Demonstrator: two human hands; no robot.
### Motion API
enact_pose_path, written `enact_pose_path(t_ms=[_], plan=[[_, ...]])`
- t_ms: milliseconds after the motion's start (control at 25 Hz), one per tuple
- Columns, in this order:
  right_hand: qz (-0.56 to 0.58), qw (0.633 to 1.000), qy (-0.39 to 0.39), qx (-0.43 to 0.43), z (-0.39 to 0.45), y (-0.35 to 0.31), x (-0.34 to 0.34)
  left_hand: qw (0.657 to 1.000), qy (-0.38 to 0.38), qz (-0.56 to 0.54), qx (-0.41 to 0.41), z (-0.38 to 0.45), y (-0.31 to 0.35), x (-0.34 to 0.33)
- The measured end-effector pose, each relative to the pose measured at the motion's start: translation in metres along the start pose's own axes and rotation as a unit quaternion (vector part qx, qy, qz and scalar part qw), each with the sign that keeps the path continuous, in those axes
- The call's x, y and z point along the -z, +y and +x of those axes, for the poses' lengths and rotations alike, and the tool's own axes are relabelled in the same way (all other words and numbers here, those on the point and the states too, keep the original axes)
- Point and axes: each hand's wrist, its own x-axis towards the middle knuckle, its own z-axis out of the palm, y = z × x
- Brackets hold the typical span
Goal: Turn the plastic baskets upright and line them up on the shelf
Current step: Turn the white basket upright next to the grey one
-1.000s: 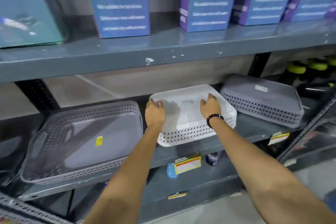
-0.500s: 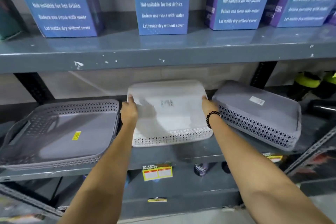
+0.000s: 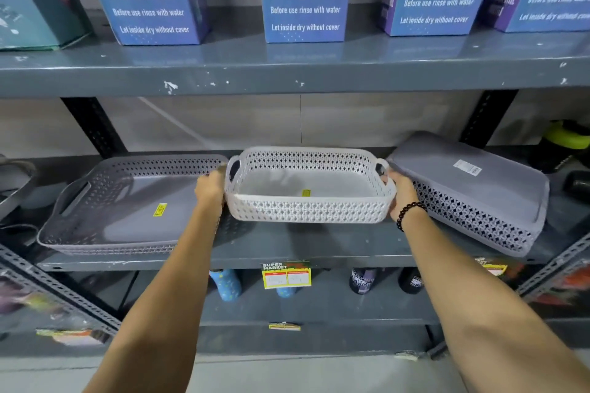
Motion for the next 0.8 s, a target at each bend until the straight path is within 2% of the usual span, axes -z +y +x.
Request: enact_pose_path(t_ms=[80,200,280,440,560,640,800], plan=[[-0.079,0.997,0.011,-0.006,0.005,0.003,0.003,0.994,0.004,0.107,-0.005,-0.009,-0.003,0.003],[-0.238,0.970,0.046,0.025,0.010,0.010,0.006,0.969,0.059,0.236,-0.033,-0.025,-0.012,-0.003],[-0.242,0.969,0.039,0.037,0.005,0.015,0.005,0.956,0.088,0.275,-0.053,-0.034,-0.023,-0.007],[-0.224,0.973,0.027,0.048,-0.007,0.017,0.004,0.957,0.124,0.253,-0.069,-0.033,-0.042,-0.007],[-0.260,0.959,0.080,0.075,-0.014,0.013,-0.003,0.947,0.144,0.258,-0.125,-0.040,-0.044,-0.012],[-0.277,0.943,0.131,0.129,-0.020,0.009,-0.006,0.935,0.150,0.275,-0.167,-0.049,-0.043,-0.018],[-0.299,0.905,0.195,0.232,-0.032,-0.007,-0.003,0.927,0.117,0.259,-0.243,-0.064,-0.030,-0.046]])
